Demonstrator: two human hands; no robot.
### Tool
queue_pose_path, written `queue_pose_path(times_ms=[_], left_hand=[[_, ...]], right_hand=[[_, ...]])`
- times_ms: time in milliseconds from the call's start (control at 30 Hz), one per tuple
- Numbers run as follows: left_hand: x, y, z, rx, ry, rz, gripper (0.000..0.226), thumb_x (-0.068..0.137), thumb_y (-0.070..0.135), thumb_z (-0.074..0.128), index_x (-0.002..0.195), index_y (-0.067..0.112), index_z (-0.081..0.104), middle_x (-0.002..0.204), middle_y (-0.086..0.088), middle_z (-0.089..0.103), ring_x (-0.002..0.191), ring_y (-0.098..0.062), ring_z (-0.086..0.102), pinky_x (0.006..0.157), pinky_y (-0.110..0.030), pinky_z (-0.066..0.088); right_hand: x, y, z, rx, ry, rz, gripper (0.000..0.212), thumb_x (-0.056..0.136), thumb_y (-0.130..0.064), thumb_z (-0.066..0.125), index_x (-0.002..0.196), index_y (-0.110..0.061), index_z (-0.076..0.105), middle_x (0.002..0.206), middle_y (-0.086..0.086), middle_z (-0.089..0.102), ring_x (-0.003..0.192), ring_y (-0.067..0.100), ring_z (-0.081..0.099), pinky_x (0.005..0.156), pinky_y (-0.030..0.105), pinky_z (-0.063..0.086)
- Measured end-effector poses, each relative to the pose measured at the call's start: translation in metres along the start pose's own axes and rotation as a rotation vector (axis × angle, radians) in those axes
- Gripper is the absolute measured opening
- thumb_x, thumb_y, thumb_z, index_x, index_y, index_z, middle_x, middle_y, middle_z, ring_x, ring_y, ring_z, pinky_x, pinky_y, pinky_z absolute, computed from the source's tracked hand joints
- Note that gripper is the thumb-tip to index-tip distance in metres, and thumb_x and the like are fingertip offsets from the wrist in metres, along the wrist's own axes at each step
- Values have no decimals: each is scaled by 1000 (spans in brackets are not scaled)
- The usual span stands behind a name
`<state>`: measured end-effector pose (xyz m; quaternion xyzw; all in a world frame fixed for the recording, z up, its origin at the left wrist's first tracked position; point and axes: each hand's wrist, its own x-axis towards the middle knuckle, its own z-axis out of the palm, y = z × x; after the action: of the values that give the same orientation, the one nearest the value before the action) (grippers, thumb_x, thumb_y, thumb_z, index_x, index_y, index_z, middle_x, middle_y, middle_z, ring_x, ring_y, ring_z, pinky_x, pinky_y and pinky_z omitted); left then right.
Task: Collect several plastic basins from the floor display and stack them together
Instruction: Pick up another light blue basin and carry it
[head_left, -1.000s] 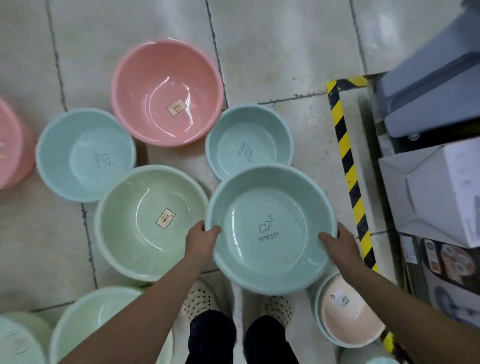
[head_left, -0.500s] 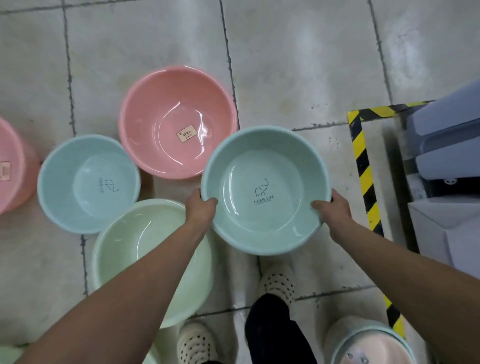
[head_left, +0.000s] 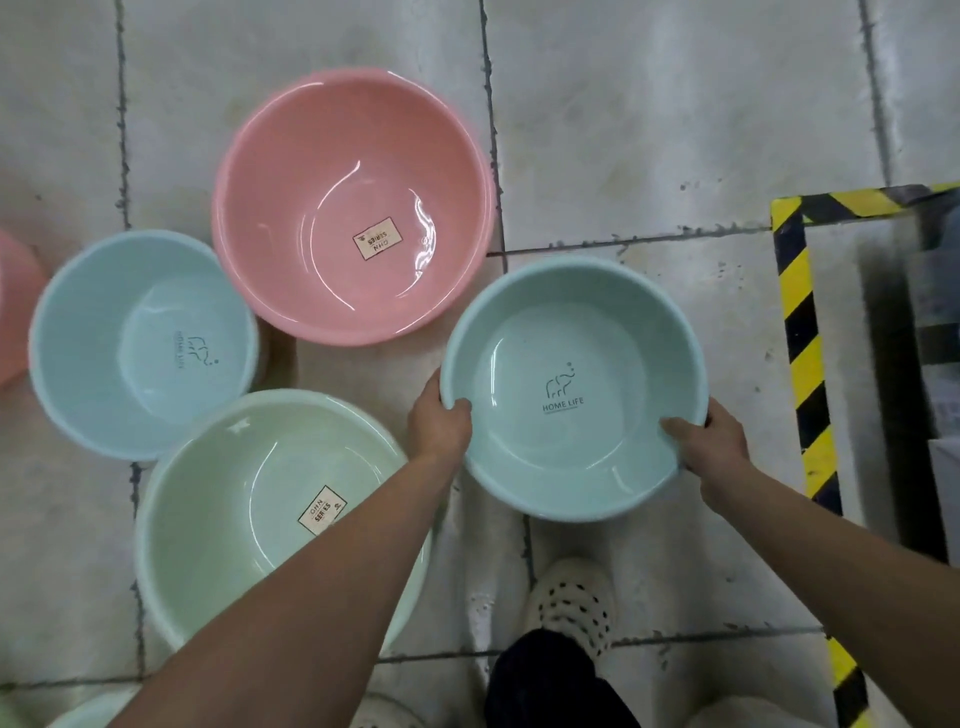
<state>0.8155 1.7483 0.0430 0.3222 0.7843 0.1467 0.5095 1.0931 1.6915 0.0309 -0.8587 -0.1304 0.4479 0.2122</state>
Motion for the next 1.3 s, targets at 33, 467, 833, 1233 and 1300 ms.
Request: queue_pose_path(times_ms=[33, 467, 833, 1233, 1300], left_hand=[[2, -4, 2, 3, -5, 8, 54, 84, 6, 52, 132, 28, 58, 110, 3, 70, 96, -21, 65, 87, -32, 54], [-31, -3, -54, -215, -139, -54, 18, 82, 9, 57, 88, 23, 66, 85, -2, 71, 80, -26, 68, 68, -34, 55], [-139, 41, -250, -488, 162, -64, 11, 82, 9, 57, 80, 17, 64, 75, 0, 64, 65, -19, 57, 62, -30, 47], [-123, -6, -438, -622, 414, -159, 14, 87, 4, 56, 97, 10, 64, 82, -3, 64, 69, -19, 60, 59, -28, 46], [-97, -21, -448, -599, 403, -178, 12, 86, 3, 56, 94, 9, 63, 82, -3, 64, 70, -20, 59, 58, -28, 46]], right_hand=[[1, 4, 1, -5, 0, -4, 39, 85, -8, 67, 122, -18, 63, 109, 14, 69, 97, 38, 66, 83, 57, 58], [-75, -49, -27, -98, -26, -173, 38, 82, -14, 57, 117, -28, 61, 102, 4, 67, 95, 30, 65, 85, 49, 58], [-262, -187, 3, -187, -205, -352, 42, 85, -6, 55, 119, -31, 59, 103, 1, 69, 92, 26, 67, 80, 44, 58], [-364, -292, 190, -439, -476, -541, 55, 84, -8, 59, 136, -26, 55, 111, 2, 69, 98, 26, 65, 86, 42, 56], [-356, -300, 231, -477, -487, -543, 58, 83, -6, 58, 136, -29, 56, 108, 2, 69, 97, 28, 65, 87, 44, 57]])
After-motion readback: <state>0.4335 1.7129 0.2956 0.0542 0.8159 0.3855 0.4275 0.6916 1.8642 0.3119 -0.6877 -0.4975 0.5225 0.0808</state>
